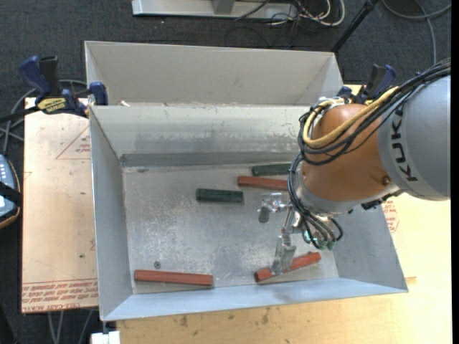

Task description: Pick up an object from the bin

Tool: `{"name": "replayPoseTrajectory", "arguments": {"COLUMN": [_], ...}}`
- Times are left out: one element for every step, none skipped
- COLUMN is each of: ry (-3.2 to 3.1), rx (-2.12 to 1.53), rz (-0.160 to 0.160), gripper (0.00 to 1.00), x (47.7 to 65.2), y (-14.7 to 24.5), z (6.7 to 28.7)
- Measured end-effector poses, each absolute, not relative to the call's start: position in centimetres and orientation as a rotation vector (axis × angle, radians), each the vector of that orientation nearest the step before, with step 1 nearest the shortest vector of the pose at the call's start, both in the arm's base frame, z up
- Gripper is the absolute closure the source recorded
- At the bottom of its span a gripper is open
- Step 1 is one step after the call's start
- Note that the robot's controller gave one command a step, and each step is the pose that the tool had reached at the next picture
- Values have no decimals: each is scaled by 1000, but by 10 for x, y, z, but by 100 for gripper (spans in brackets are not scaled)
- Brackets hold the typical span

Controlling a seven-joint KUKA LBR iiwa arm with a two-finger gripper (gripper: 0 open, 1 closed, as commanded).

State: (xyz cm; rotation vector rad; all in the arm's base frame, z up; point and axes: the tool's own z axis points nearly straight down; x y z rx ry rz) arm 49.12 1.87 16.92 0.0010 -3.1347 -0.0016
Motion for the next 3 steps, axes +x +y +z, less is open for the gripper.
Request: {"name": "replayPoseTrajectory", "arguments": {"ry": [-3133,-3134,-3128], "rx": [-113,313,310], "rz": [0,0,-2], "gripper": [0,0,100], "x": [495,499,497], "y": [-41,-8,-8], "z": [74,71,71]}}
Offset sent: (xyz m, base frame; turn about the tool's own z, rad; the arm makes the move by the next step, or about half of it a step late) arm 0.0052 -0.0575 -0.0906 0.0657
